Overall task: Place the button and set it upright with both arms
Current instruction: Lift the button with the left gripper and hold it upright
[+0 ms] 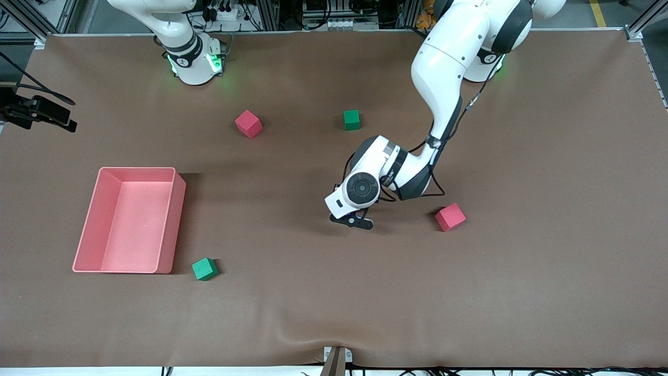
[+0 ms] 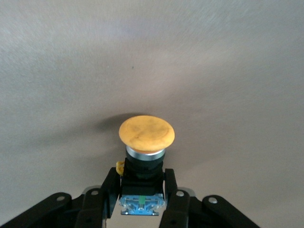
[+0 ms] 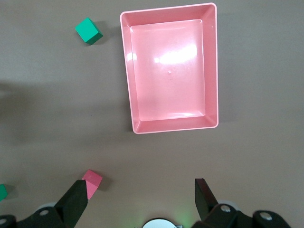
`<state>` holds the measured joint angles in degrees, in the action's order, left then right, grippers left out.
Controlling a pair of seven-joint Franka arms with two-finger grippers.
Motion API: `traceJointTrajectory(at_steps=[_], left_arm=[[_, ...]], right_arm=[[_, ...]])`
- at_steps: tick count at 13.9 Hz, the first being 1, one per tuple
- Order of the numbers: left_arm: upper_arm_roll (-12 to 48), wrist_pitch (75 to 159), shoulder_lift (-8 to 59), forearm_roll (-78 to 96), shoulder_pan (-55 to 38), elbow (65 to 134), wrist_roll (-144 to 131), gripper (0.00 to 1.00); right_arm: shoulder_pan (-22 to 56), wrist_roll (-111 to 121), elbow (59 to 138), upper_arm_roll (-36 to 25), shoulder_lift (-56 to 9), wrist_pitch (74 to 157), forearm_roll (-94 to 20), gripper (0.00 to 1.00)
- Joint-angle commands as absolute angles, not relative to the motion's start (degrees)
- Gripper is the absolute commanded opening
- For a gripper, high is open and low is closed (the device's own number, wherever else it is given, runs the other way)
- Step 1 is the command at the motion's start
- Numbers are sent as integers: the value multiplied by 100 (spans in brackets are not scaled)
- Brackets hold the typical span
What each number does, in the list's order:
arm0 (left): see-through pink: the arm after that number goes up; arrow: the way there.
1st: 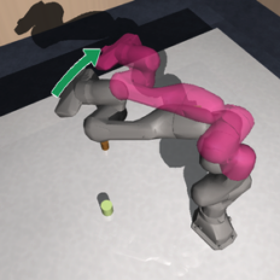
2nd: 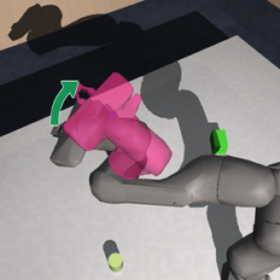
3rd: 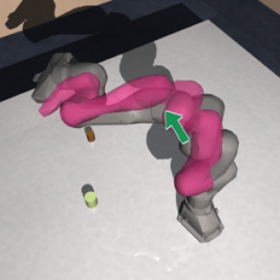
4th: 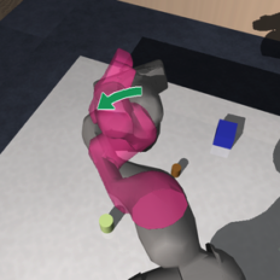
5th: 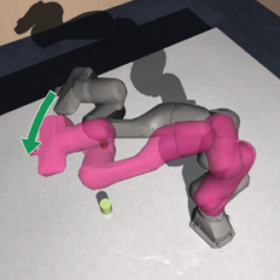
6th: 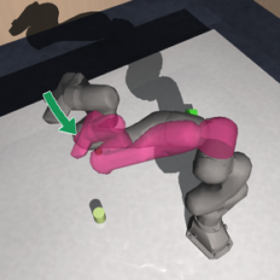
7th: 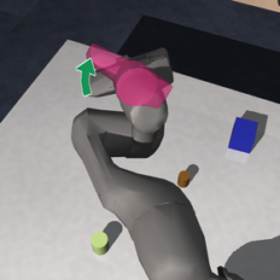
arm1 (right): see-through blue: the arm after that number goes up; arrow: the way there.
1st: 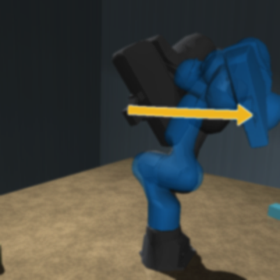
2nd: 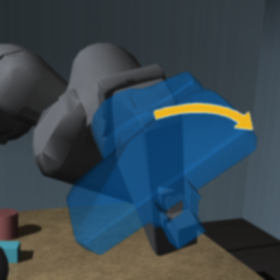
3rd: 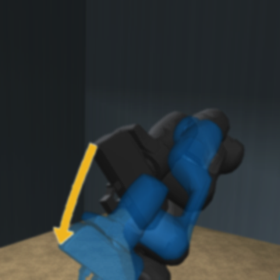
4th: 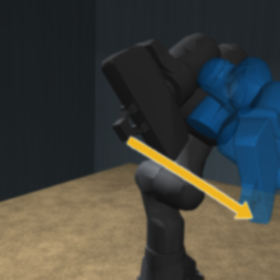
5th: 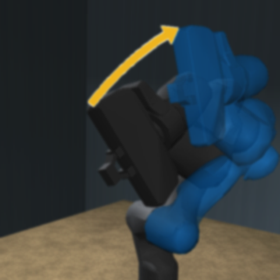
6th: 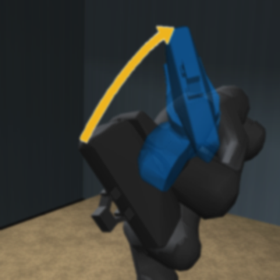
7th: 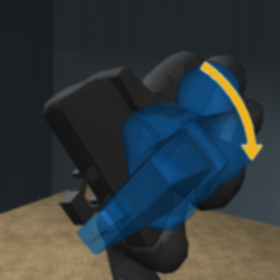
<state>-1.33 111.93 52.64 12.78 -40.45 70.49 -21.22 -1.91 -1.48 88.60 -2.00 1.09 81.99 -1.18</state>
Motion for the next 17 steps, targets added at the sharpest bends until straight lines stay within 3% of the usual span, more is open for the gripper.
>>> traceJointTrajectory(at_steps=[1, 10, 17], left_arm=[[-219, 11153, 4905, 1283, -4253, 7084, -2547, 0], [-220, 11100, 4070, 170, -4508, 7260, -5849, 0], [-176, 11206, 4340, -2491, -5455, 7251, -9073, 0]], right_arm=[[-299, -53, 8921, -123, 185, 8200, -123, 100], [-281, -53, 8921, -114, 185, 8191, -132, 100], [-299, -53, 8921, -123, 185, 8183, -141, 100]])
